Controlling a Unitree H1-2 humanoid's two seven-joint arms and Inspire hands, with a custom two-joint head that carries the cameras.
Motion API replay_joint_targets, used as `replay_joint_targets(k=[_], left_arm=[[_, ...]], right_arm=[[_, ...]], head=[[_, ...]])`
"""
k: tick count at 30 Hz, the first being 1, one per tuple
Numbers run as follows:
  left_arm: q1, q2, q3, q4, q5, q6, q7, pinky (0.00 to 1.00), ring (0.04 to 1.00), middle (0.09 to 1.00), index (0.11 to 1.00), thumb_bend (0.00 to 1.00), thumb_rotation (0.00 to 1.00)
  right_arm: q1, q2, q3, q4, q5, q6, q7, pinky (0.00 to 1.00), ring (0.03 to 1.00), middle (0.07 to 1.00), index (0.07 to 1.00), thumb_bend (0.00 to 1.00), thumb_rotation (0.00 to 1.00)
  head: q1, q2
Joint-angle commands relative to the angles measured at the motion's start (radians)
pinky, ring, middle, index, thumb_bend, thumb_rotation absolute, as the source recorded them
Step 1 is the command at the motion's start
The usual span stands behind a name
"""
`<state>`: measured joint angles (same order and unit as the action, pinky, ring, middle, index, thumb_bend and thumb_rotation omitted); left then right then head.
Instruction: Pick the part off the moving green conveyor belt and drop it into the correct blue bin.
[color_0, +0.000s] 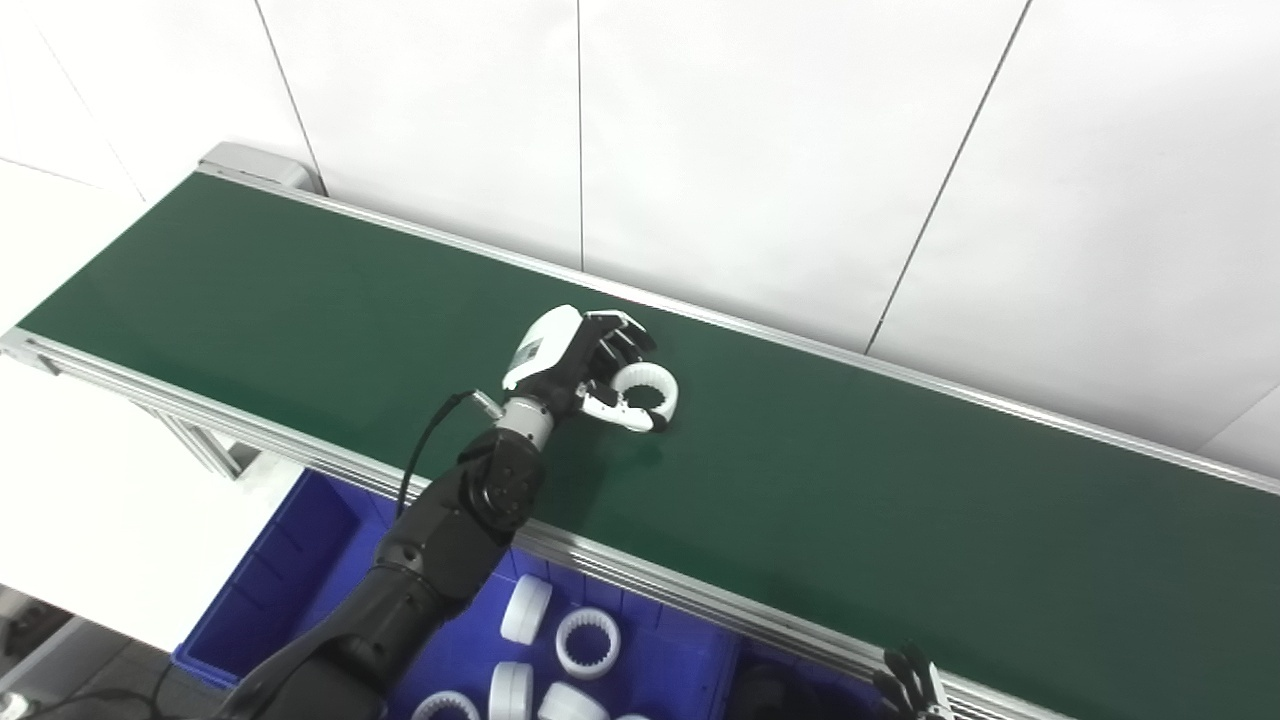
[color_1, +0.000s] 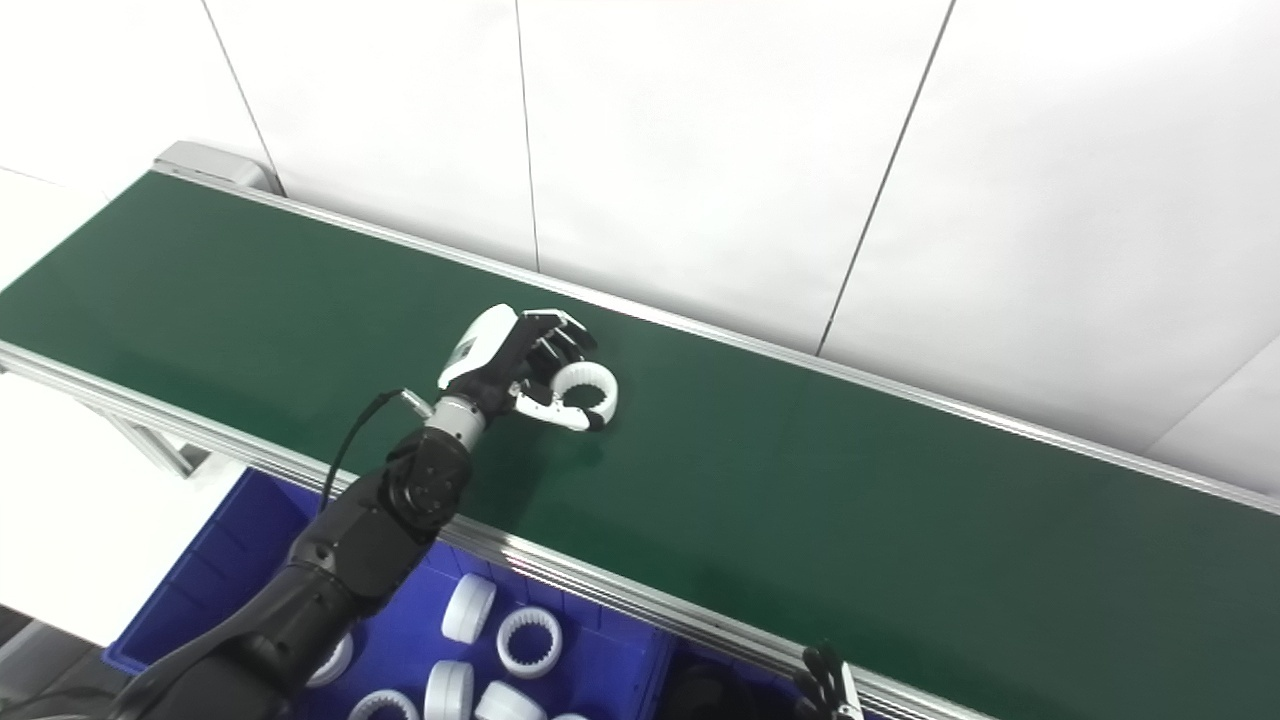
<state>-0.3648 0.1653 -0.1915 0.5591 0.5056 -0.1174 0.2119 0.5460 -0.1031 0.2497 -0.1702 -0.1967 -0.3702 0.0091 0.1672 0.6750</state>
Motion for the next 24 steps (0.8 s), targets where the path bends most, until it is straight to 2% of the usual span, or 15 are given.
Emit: replay_joint_targets(k=[1,10,16,19,24], left_arm=[[-0.029,0.005,-0.015,-0.003,0.005,-0.023,-0.004,0.48,0.420,0.498,0.532,0.50,0.00],[-0.036,0.028,-0.021,-0.068,-0.006,0.028,-0.067,0.48,0.428,0.505,0.503,0.50,0.00],[-0.025,0.048,-0.023,-0.102,0.006,0.028,-0.087,0.48,0.425,0.506,0.508,0.50,0.00],[0.014,0.052,-0.001,-0.213,-0.023,0.014,-0.092,0.46,0.417,0.505,0.525,0.50,0.00],[0.115,0.057,0.043,-0.546,-0.083,0.034,-0.143,0.43,0.410,0.502,0.540,0.50,0.00]], right_arm=[[0.015,0.010,-0.001,-0.030,0.003,-0.037,-0.003,0.88,0.921,0.955,0.987,0.79,0.38],[0.005,0.016,-0.002,-0.017,0.003,-0.049,-0.005,0.88,0.920,0.952,0.990,0.78,0.39],[0.005,0.021,-0.004,-0.016,-0.002,-0.047,-0.007,0.88,0.922,0.954,0.989,0.80,0.41],[0.010,0.024,-0.003,-0.021,-0.003,-0.043,-0.006,0.88,0.922,0.955,0.989,0.80,0.40],[0.017,0.028,-0.002,-0.028,-0.020,-0.043,-0.011,0.87,0.916,0.951,0.986,0.79,0.39]], head=[[0.002,-0.001],[0.004,-0.001],[-0.002,0.000],[-0.010,0.008],[-0.014,0.015]])
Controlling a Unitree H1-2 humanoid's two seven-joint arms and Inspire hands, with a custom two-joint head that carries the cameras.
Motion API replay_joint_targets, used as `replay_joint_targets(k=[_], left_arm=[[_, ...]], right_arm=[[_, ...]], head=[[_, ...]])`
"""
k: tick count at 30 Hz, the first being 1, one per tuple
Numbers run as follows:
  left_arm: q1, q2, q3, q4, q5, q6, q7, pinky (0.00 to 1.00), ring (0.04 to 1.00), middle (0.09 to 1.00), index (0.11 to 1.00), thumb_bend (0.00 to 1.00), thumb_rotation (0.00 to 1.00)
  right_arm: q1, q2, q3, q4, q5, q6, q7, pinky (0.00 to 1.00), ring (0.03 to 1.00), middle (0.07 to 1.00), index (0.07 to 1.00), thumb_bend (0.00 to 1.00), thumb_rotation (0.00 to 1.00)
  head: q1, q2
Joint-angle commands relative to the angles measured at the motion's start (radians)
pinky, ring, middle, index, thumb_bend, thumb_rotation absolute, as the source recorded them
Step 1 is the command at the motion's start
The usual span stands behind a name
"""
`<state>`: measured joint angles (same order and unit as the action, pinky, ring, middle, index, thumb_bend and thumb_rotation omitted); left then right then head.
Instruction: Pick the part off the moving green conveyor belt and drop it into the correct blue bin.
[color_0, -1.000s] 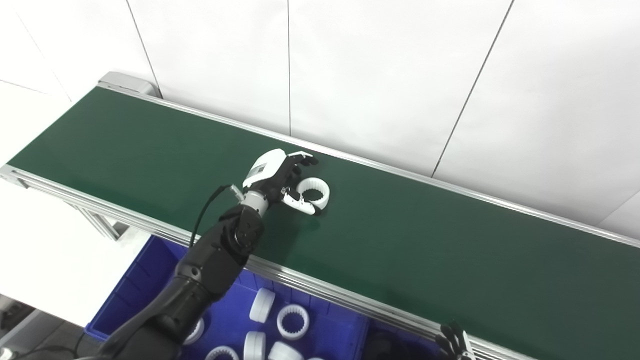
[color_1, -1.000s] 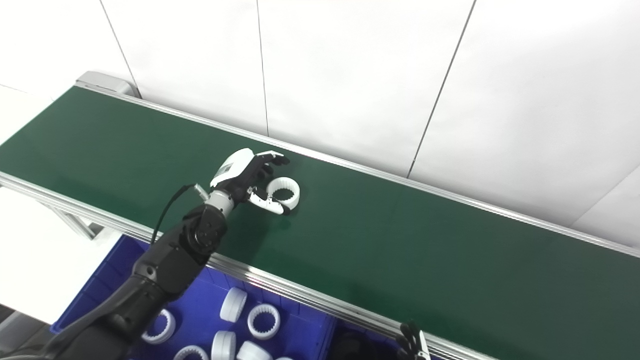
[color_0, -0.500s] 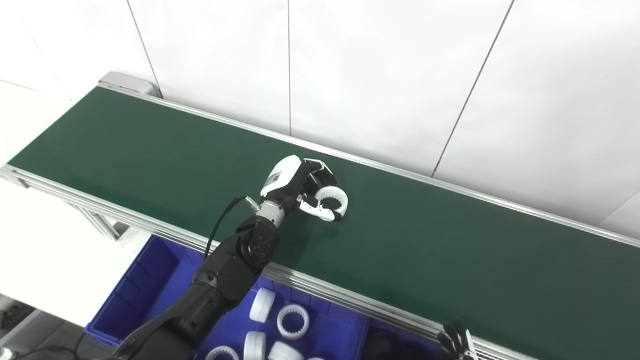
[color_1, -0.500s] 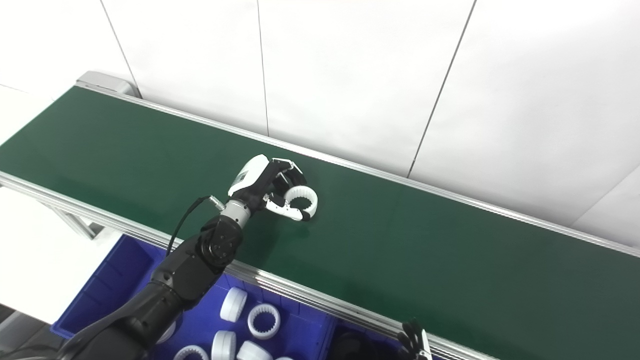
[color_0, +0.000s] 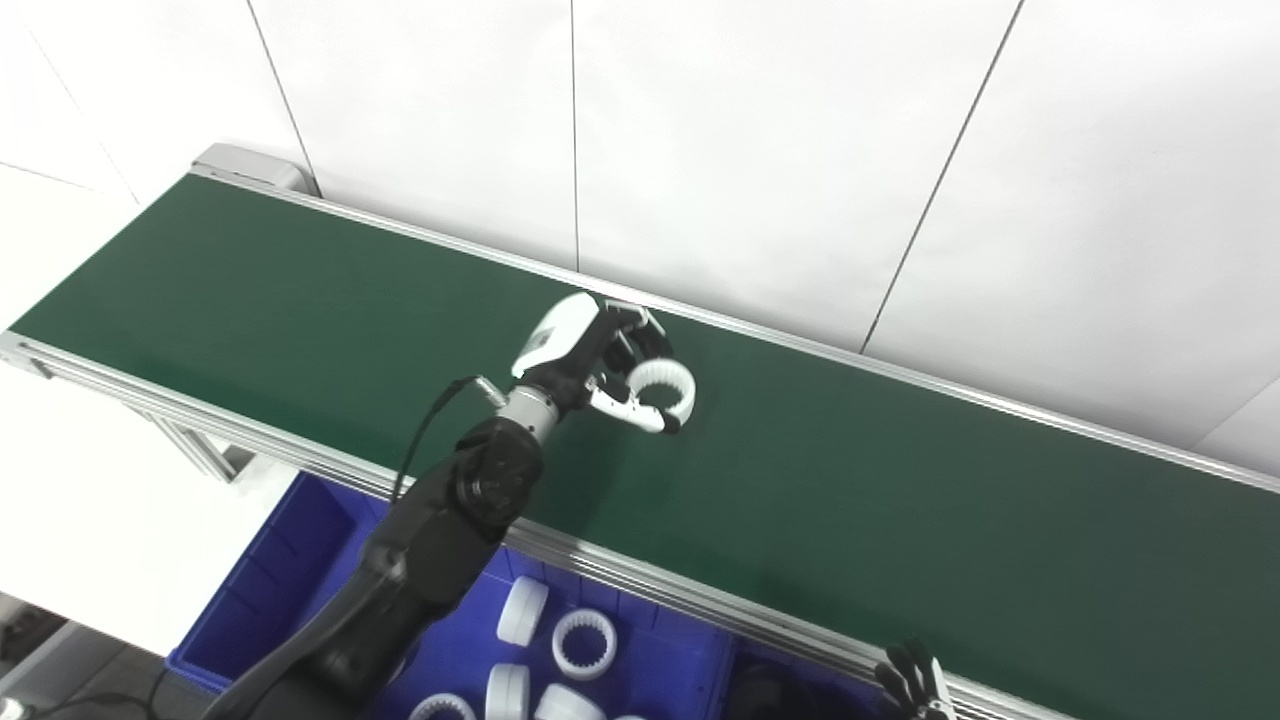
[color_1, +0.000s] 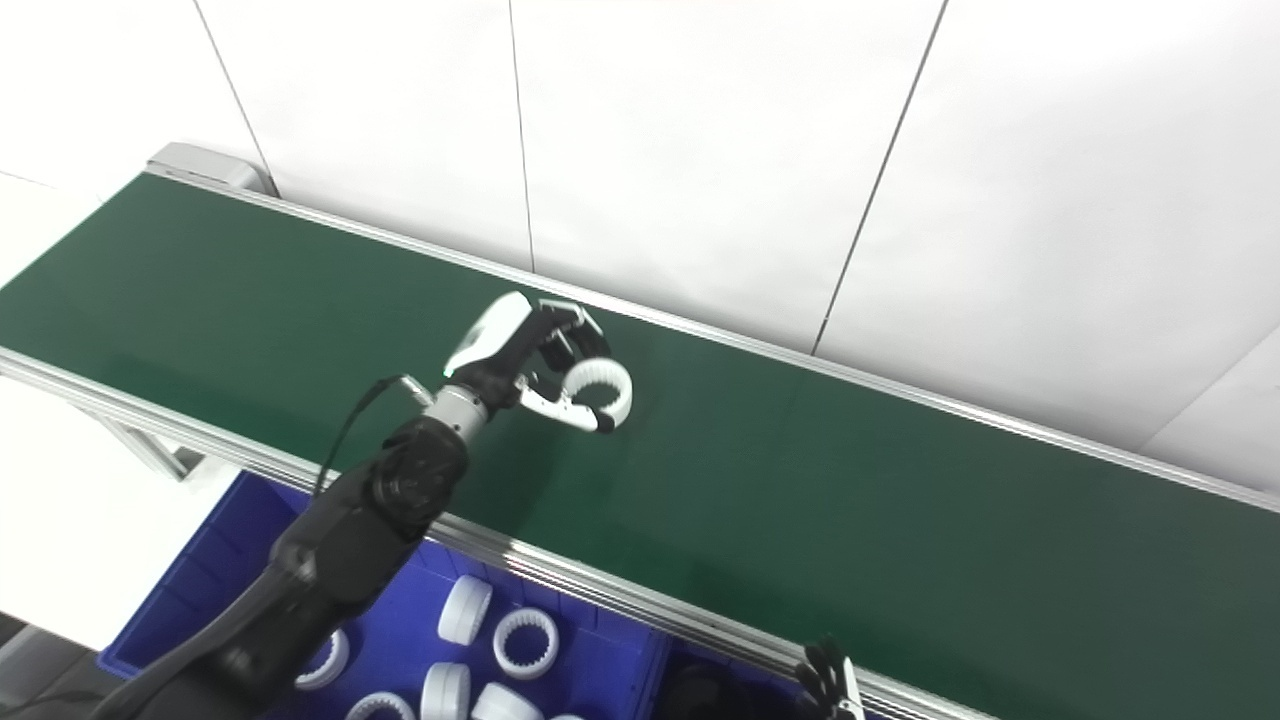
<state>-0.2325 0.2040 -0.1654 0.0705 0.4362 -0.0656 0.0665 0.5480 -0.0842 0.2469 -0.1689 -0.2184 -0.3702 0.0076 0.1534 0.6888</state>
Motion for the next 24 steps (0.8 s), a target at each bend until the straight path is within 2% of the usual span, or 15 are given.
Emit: replay_joint_targets(k=[1,6,9,10,13,14,15,16,17,18,19,20,23,24], left_arm=[[0.002,0.022,0.028,-0.124,-0.025,-0.020,-0.007,0.43,0.414,0.503,0.535,0.50,0.00],[0.094,0.039,0.078,-0.390,-0.062,0.014,-0.059,0.38,0.398,0.494,0.544,0.50,0.00],[0.168,0.052,0.102,-0.473,-0.089,0.021,-0.089,0.42,0.416,0.499,0.532,0.50,0.00],[0.196,0.058,0.109,-0.483,-0.099,0.011,-0.097,0.42,0.417,0.497,0.533,0.50,0.00],[0.299,0.082,0.115,-0.479,-0.110,-0.028,-0.116,0.40,0.402,0.496,0.547,0.50,0.00],[0.330,0.093,0.113,-0.472,-0.108,-0.046,-0.120,0.40,0.400,0.499,0.547,0.49,0.00],[0.348,0.099,0.112,-0.468,-0.106,-0.060,-0.123,0.40,0.400,0.503,0.547,0.49,0.00],[0.387,0.112,0.109,-0.450,-0.092,-0.087,-0.123,0.40,0.399,0.504,0.547,0.49,0.00],[0.413,0.120,0.107,-0.438,-0.082,-0.106,-0.123,0.42,0.407,0.507,0.538,0.50,0.00],[0.440,0.132,0.104,-0.414,-0.066,-0.138,-0.119,0.43,0.411,0.510,0.532,0.50,0.00],[0.457,0.139,0.102,-0.397,-0.055,-0.161,-0.116,0.44,0.411,0.511,0.530,0.50,0.00],[0.475,0.155,0.094,-0.369,-0.031,-0.182,-0.121,0.44,0.413,0.511,0.529,0.50,0.00],[0.499,0.189,0.073,-0.316,0.009,-0.219,-0.139,0.47,0.420,0.509,0.526,0.50,0.00],[0.500,0.199,0.063,-0.304,0.024,-0.227,-0.146,0.48,0.422,0.511,0.523,0.50,0.00]], right_arm=[[0.016,0.011,0.001,-0.030,0.004,-0.041,-0.008,0.87,0.920,0.953,0.984,0.79,0.39],[0.017,0.015,0.005,-0.033,0.012,-0.044,-0.004,0.88,0.922,0.956,0.984,0.78,0.38],[0.019,0.019,0.006,-0.042,0.011,-0.037,-0.004,0.87,0.919,0.954,0.984,0.78,0.37],[0.020,0.019,0.006,-0.047,0.009,-0.033,-0.003,0.87,0.919,0.954,0.985,0.78,0.37],[0.025,0.021,0.007,-0.062,0.002,-0.022,-0.003,0.87,0.920,0.954,0.985,0.78,0.38],[0.027,0.022,0.007,-0.071,-0.001,-0.018,-0.002,0.88,0.920,0.956,0.985,0.78,0.39],[0.028,0.022,0.007,-0.076,-0.003,-0.014,-0.002,0.88,0.919,0.955,0.985,0.78,0.39],[0.031,0.022,0.007,-0.089,-0.011,-0.005,0.000,0.88,0.918,0.955,0.985,0.78,0.39],[0.033,0.022,0.006,-0.098,-0.016,0.001,0.001,0.87,0.916,0.955,0.985,0.78,0.40],[0.035,0.022,0.006,-0.109,-0.017,0.008,0.002,0.87,0.913,0.952,0.983,0.78,0.40],[0.036,0.022,0.005,-0.116,-0.017,0.013,0.003,0.87,0.910,0.950,0.981,0.78,0.40],[0.038,0.023,0.005,-0.131,-0.014,0.025,0.006,0.87,0.908,0.947,0.978,0.78,0.40],[0.041,0.025,0.002,-0.163,-0.016,0.053,0.008,0.87,0.903,0.937,0.969,0.79,0.39],[0.039,0.027,0.001,-0.173,-0.018,0.062,0.009,0.86,0.898,0.932,0.965,0.80,0.40]], head=[[-0.002,0.004],[-0.014,0.021],[-0.017,0.034],[-0.024,0.050],[-0.036,0.071],[-0.049,0.091],[-0.049,0.091],[-0.068,0.120],[-0.068,0.120],[-0.084,0.146],[-0.084,0.146],[-0.107,0.180],[-0.115,0.199],[-0.122,0.228]])
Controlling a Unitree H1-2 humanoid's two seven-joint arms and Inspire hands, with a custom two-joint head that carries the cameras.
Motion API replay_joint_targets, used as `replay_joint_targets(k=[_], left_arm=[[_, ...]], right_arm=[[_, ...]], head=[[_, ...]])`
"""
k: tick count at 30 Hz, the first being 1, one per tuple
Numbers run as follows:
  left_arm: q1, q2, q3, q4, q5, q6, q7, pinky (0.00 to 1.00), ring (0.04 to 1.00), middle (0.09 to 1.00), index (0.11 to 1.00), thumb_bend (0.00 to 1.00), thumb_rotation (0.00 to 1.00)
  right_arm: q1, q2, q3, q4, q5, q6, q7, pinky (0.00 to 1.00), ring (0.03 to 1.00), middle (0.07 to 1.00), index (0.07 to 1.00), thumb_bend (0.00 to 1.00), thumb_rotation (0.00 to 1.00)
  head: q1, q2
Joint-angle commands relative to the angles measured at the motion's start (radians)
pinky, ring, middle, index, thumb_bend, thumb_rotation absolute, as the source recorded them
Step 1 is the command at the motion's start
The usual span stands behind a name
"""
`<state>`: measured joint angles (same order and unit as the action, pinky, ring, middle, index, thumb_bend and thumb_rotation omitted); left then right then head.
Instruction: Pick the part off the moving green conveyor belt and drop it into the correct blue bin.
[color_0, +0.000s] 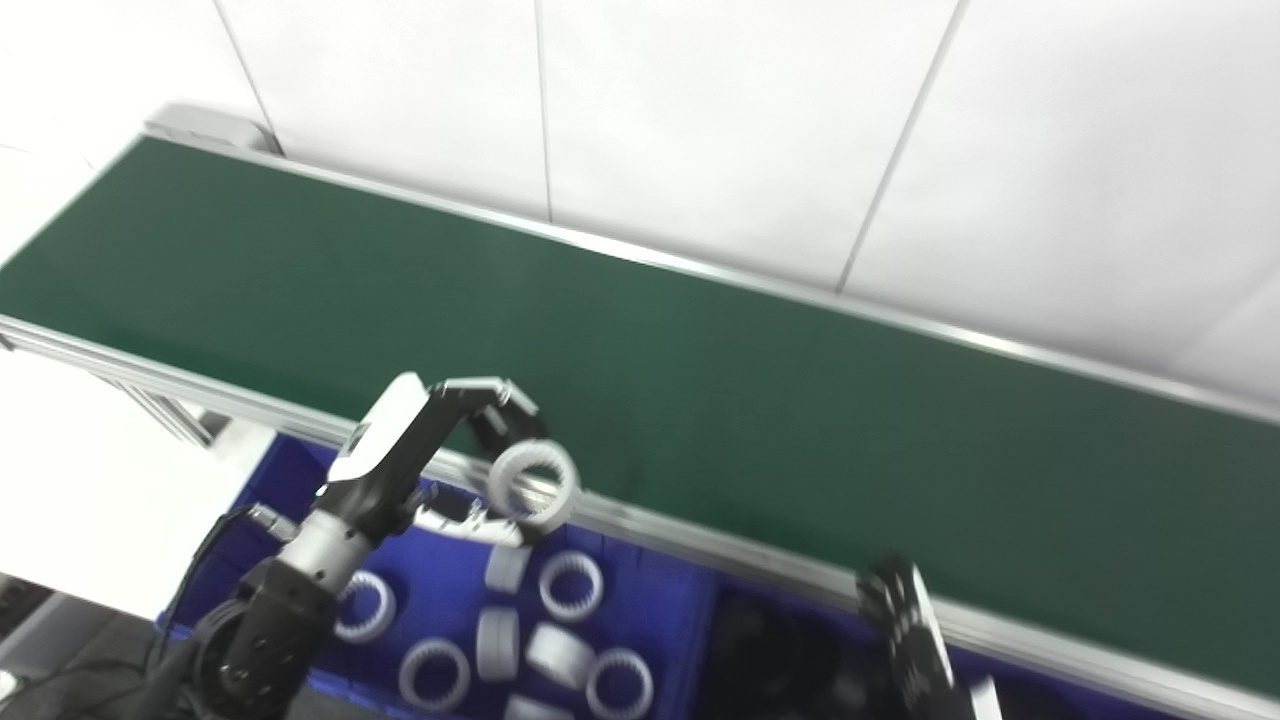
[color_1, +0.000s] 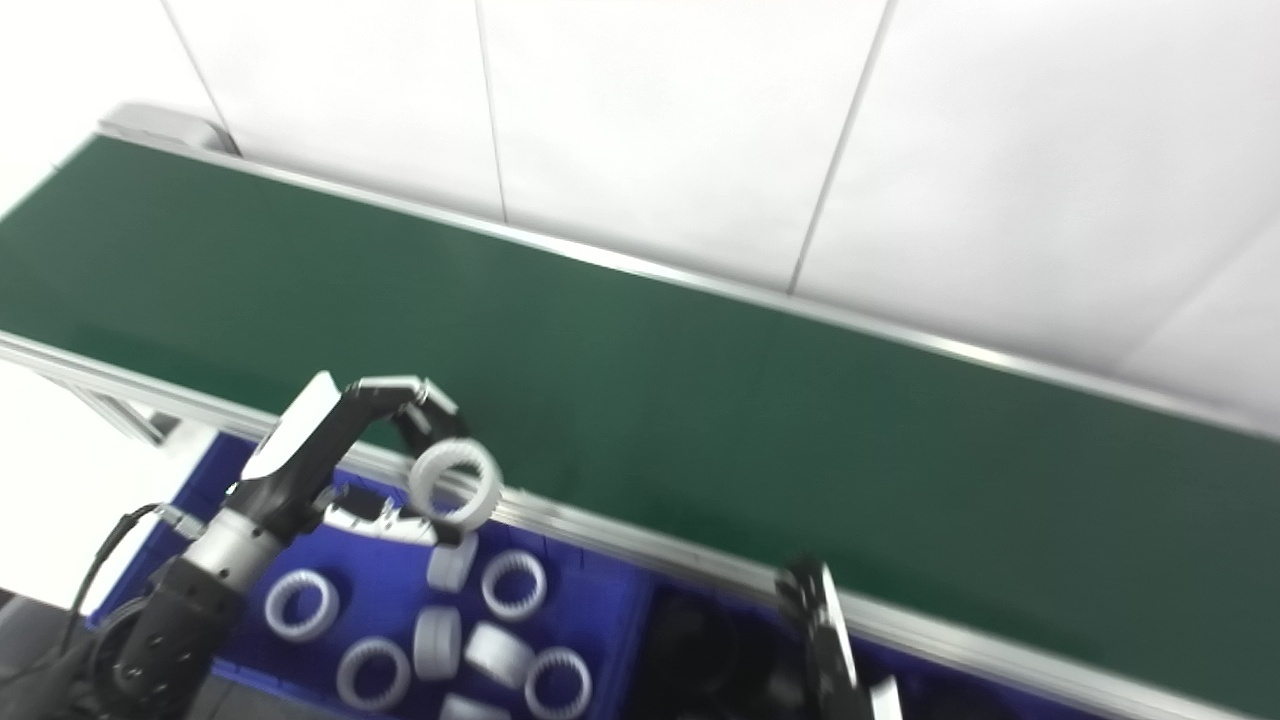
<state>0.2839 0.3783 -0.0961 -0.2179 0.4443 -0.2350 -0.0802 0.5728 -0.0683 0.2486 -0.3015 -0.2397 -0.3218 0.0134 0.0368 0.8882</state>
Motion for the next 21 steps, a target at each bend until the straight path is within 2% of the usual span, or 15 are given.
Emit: replay_joint_targets(k=[1,4,5,8,11,18,21], left_arm=[[-0.017,0.036,-0.015,-0.006,0.031,-0.068,-0.006,0.47,0.418,0.512,0.524,0.50,0.00],[-0.021,0.064,-0.037,0.007,0.069,-0.095,-0.022,0.47,0.417,0.515,0.520,0.50,0.00],[-0.027,0.080,-0.051,0.008,0.082,-0.094,-0.047,0.47,0.414,0.511,0.526,0.50,0.00],[-0.045,0.127,-0.086,-0.009,0.106,-0.058,-0.141,0.46,0.413,0.509,0.527,0.49,0.00],[-0.061,0.145,-0.099,-0.030,0.127,-0.025,-0.200,0.44,0.406,0.511,0.533,0.49,0.00],[-0.112,0.157,-0.146,-0.104,0.234,0.165,-0.397,0.47,0.430,0.515,0.513,0.49,0.00],[-0.130,0.151,-0.171,-0.126,0.295,0.239,-0.469,0.49,0.552,0.491,0.510,0.51,0.00]], right_arm=[[0.010,0.012,-0.001,-0.048,0.004,0.020,0.003,0.85,0.889,0.923,0.959,0.81,0.40],[0.006,0.014,0.000,-0.066,-0.006,0.031,0.003,0.85,0.878,0.909,0.952,0.81,0.40],[0.005,0.016,0.000,-0.072,-0.006,0.041,0.005,0.84,0.875,0.908,0.951,0.81,0.40],[0.000,0.022,0.001,-0.090,-0.017,0.068,0.007,0.83,0.871,0.906,0.950,0.82,0.41],[-0.003,0.026,0.002,-0.101,-0.007,0.093,0.013,0.84,0.875,0.906,0.953,0.82,0.41],[-0.009,0.034,0.004,-0.115,-0.015,0.118,0.010,0.83,0.876,0.903,0.953,0.82,0.40],[-0.006,0.036,0.004,-0.118,-0.007,0.119,0.010,0.83,0.879,0.897,0.952,0.82,0.40]], head=[[-0.005,0.036],[-0.004,0.056],[-0.002,0.062],[0.001,0.082],[0.005,0.094],[0.000,0.098],[-0.001,0.094]])
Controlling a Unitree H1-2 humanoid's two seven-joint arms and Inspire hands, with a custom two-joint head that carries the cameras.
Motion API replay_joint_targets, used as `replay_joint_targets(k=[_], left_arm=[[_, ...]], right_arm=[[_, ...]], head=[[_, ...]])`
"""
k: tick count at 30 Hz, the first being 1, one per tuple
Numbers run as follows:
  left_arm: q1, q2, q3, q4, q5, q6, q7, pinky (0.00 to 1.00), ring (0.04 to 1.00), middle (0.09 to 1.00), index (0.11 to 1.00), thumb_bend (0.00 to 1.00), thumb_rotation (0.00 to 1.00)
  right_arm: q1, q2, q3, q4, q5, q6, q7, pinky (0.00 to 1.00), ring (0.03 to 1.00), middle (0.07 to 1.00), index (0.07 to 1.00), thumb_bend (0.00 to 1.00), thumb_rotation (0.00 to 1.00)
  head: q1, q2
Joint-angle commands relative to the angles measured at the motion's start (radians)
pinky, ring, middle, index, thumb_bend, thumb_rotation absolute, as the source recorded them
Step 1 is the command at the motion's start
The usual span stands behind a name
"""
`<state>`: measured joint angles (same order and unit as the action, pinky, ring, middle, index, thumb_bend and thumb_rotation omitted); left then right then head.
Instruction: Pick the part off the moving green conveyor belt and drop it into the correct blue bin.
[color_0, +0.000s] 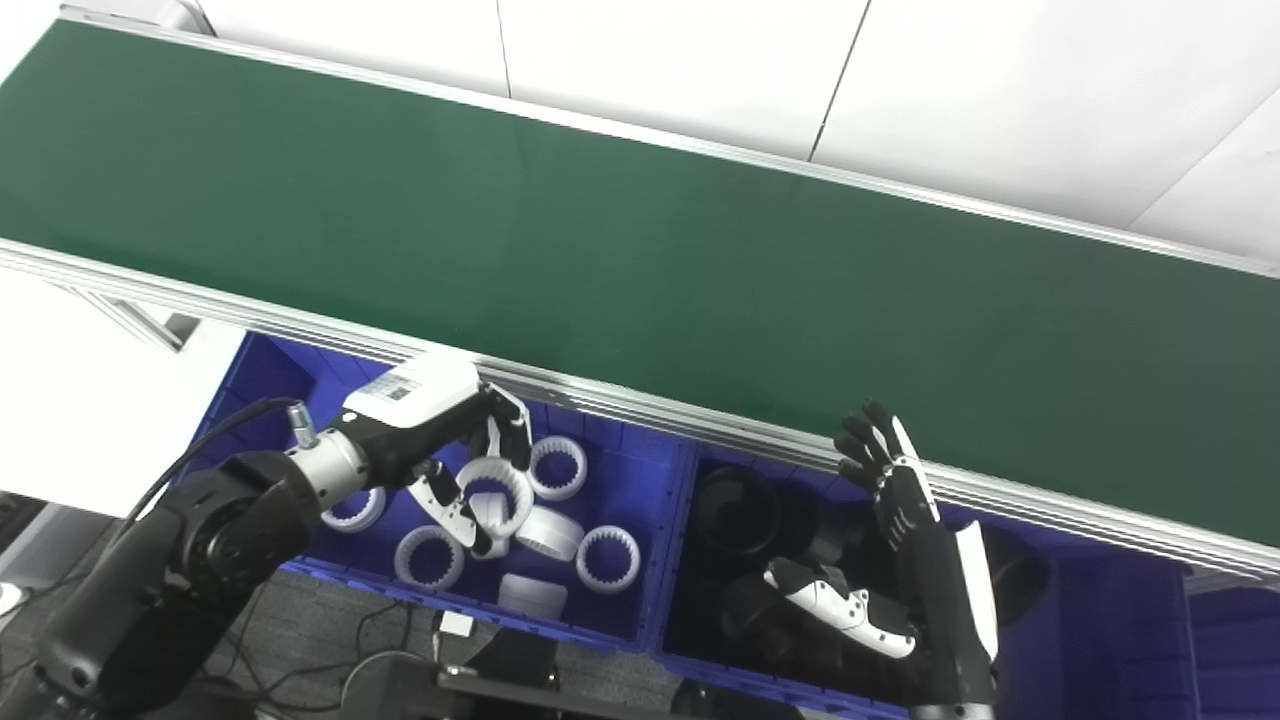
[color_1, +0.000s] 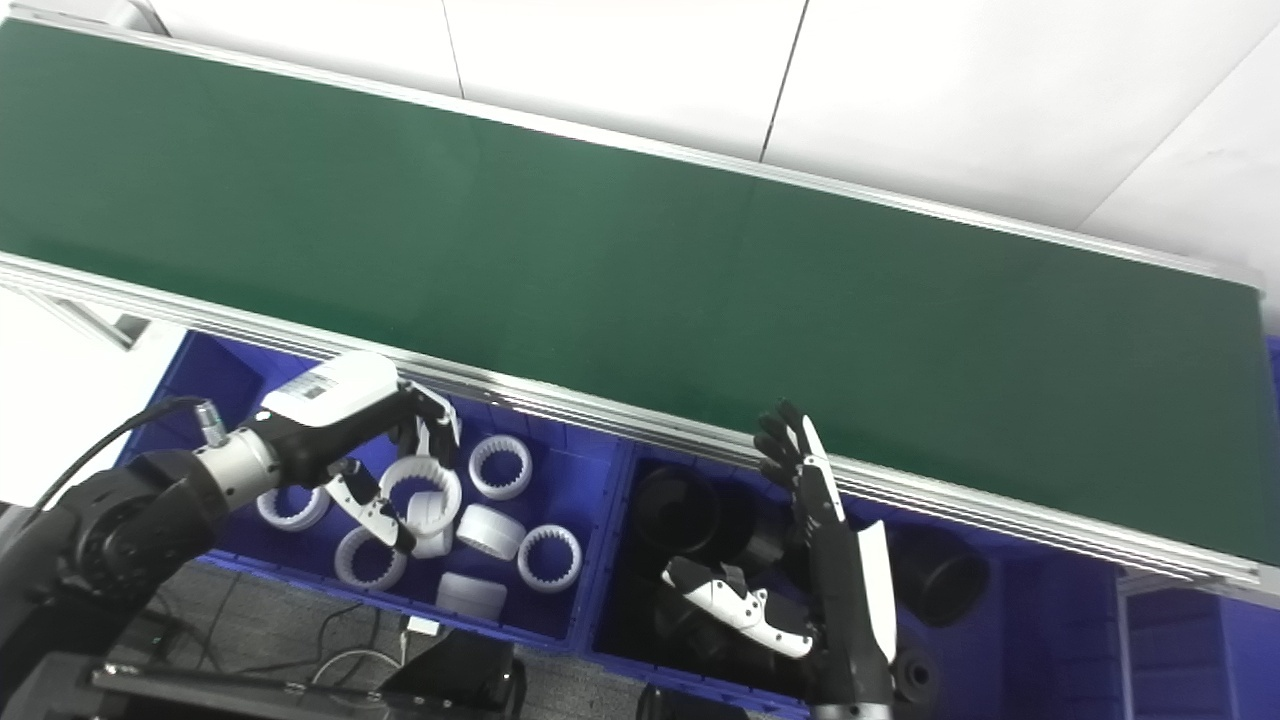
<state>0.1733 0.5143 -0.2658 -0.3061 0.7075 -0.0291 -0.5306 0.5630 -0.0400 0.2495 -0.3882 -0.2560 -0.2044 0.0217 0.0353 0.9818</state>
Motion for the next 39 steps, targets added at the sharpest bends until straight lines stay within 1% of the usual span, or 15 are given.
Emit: replay_joint_targets(k=[1,2,4,5,7,9,12,14,17,19,23,26,29,32,39], left_arm=[[-0.025,0.013,-0.014,-0.050,0.067,0.052,-0.043,0.48,0.552,0.488,0.512,0.51,0.00],[-0.027,0.011,-0.024,-0.060,0.090,0.066,-0.061,0.48,0.577,0.584,0.634,0.53,0.12],[-0.026,0.005,-0.035,-0.075,0.122,0.083,-0.075,0.49,0.595,0.642,0.713,0.54,0.20],[-0.024,0.002,-0.037,-0.081,0.133,0.087,-0.073,0.59,0.727,0.793,0.818,0.57,0.32],[-0.006,-0.005,-0.032,-0.086,0.155,0.067,-0.023,0.67,0.822,0.911,0.905,0.59,0.43],[0.011,-0.016,-0.012,-0.088,0.113,0.044,0.023,0.74,0.918,0.977,0.970,0.61,0.54],[0.039,-0.044,0.028,-0.089,-0.038,0.016,0.070,0.82,0.979,0.999,0.989,0.63,0.53],[0.058,-0.071,0.056,-0.100,-0.194,0.029,0.059,0.84,0.987,1.000,0.991,0.62,0.51],[0.077,-0.099,0.076,-0.096,-0.353,0.022,0.053,0.85,0.975,1.000,0.995,0.60,0.55],[0.093,-0.126,0.082,-0.077,-0.457,-0.016,0.066,0.91,0.980,1.000,0.993,0.56,0.64],[0.114,-0.175,0.069,-0.060,-0.635,-0.064,0.061,0.98,0.998,1.000,0.994,0.57,0.68],[0.138,-0.204,0.052,-0.047,-0.765,-0.062,0.041,0.96,0.999,1.000,1.000,0.65,0.66],[0.151,-0.215,0.037,-0.003,-0.824,-0.104,0.024,0.96,1.000,1.000,1.000,0.69,0.64],[0.157,-0.218,0.029,0.041,-0.851,-0.132,0.017,0.97,0.999,1.000,1.000,0.70,0.57],[0.162,-0.226,0.024,0.080,-0.825,-0.173,0.034,1.00,1.000,1.000,1.000,0.73,0.49]], right_arm=[[0.005,0.008,0.003,-0.031,0.014,0.000,0.002,0.84,0.881,0.897,0.952,0.82,0.40],[0.007,0.007,0.004,-0.032,0.019,-0.001,0.003,0.84,0.886,0.899,0.954,0.82,0.40],[0.011,0.007,0.004,-0.032,0.020,-0.008,0.001,0.85,0.888,0.900,0.955,0.82,0.40],[0.013,0.007,0.004,-0.033,0.017,-0.012,-0.001,0.84,0.883,0.899,0.952,0.82,0.40],[0.021,0.009,0.003,-0.038,0.009,-0.013,-0.006,0.83,0.880,0.898,0.951,0.83,0.40],[0.027,0.006,0.002,-0.043,0.012,-0.013,-0.005,0.84,0.879,0.902,0.952,0.83,0.40],[0.032,0.000,0.001,-0.051,0.001,-0.013,-0.002,0.84,0.887,0.913,0.958,0.83,0.41],[0.035,-0.009,0.001,-0.063,-0.006,-0.008,0.005,0.86,0.899,0.924,0.962,0.83,0.41],[0.045,-0.022,-0.001,-0.093,-0.044,0.012,0.014,0.88,0.919,0.953,0.970,0.83,0.41],[0.064,-0.029,-0.005,-0.123,-0.083,0.035,0.017,0.84,0.919,0.956,0.956,0.86,0.42],[0.097,-0.045,-0.014,-0.144,-0.088,0.036,0.020,0.85,0.916,0.952,0.948,0.89,0.41],[0.111,-0.057,-0.019,-0.148,-0.074,0.044,0.029,0.86,0.920,0.955,0.949,0.91,0.41],[0.114,-0.075,-0.018,-0.156,-0.039,0.066,0.053,0.88,0.937,0.971,0.959,0.90,0.40],[0.105,-0.104,-0.022,-0.167,0.013,0.114,0.096,0.92,0.968,0.993,0.984,0.88,0.40],[0.098,-0.138,-0.053,-0.179,0.012,0.158,0.116,0.92,0.975,1.000,1.000,0.91,0.41]], head=[[0.000,0.001],[-0.001,-0.006],[-0.004,-0.007],[-0.004,-0.007],[-0.017,-0.016],[-0.023,-0.020],[-0.038,-0.026],[-0.048,-0.029],[-0.082,-0.043],[-0.116,-0.049],[-0.191,-0.062],[-0.210,-0.066],[-0.207,-0.062],[-0.196,-0.062],[-0.193,-0.080]])
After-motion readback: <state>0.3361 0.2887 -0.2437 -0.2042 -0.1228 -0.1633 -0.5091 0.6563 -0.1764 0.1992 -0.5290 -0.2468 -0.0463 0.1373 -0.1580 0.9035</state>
